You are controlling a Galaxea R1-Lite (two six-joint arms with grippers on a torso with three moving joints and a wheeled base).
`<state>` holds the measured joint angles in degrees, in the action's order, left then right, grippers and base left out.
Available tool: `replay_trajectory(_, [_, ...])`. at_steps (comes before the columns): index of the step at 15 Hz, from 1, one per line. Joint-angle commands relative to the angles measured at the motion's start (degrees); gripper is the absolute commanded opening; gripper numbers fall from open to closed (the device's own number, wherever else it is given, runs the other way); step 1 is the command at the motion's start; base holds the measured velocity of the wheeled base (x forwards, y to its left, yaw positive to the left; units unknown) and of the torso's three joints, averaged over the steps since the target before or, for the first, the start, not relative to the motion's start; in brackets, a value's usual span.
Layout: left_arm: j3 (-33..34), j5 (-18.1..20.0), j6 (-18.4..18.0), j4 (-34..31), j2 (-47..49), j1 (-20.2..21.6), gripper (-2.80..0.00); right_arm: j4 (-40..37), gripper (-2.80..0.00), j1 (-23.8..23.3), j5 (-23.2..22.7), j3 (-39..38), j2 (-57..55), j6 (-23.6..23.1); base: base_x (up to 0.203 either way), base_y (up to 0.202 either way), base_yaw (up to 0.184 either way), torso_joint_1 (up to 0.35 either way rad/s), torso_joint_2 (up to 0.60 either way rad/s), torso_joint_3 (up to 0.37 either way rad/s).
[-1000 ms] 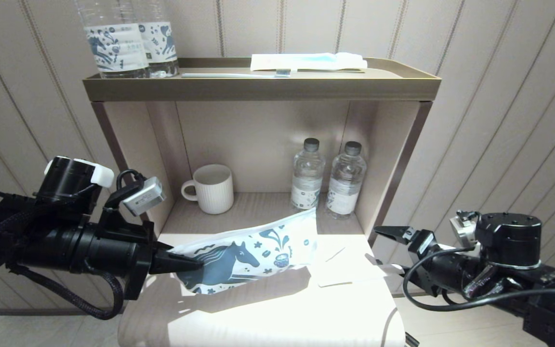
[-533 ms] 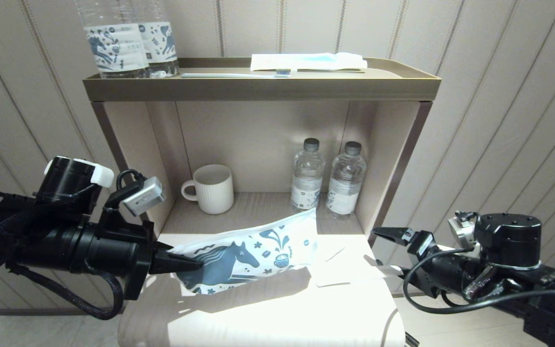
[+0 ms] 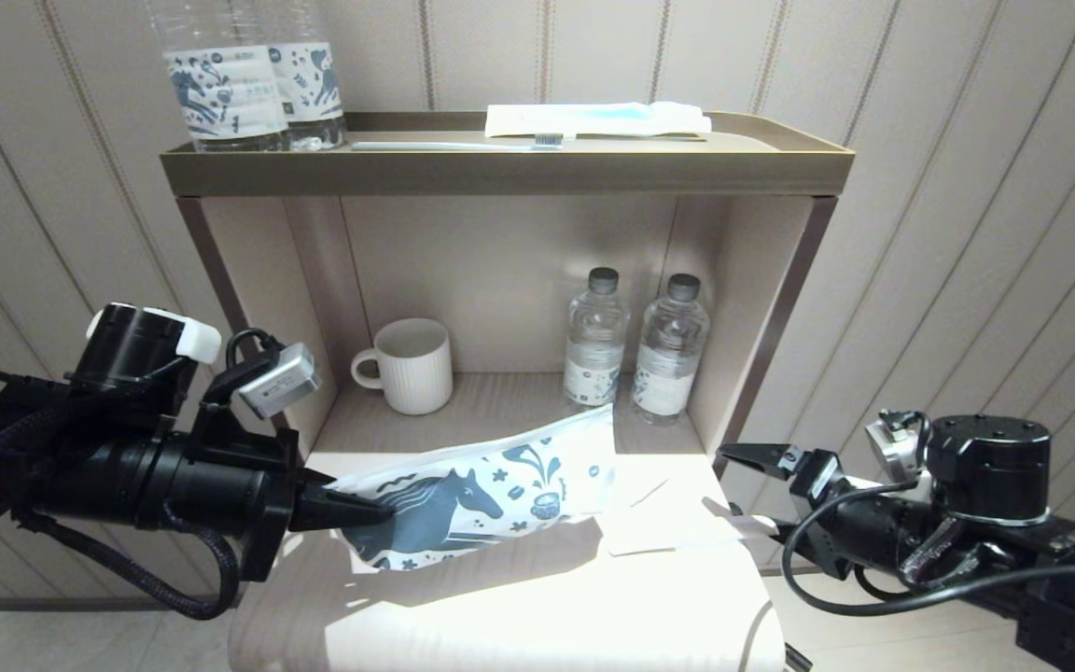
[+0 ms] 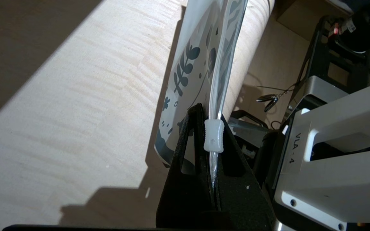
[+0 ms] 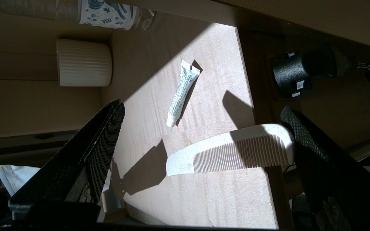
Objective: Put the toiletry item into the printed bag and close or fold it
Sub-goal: Pick up the comb
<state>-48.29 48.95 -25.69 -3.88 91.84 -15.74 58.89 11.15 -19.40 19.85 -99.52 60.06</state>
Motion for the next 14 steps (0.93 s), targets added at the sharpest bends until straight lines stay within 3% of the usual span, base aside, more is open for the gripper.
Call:
replay_trajectory(1, [0.0,0.3,-0.2,0.0,0.1,0.0,-2.80,0.4,0.00,0.0,-0.1,-0.2,0.0,0.1,0.000,0.000,0.000,0.000,0.00,0.000])
replay_trajectory(14, [0.0,0.3,-0.2,0.0,-0.1,0.0,-2.80,0.5,0.00,0.1,-0.2,-0.6,0.5,-0.5,0.000,0.000,0.000,0.000,0.00,0.000])
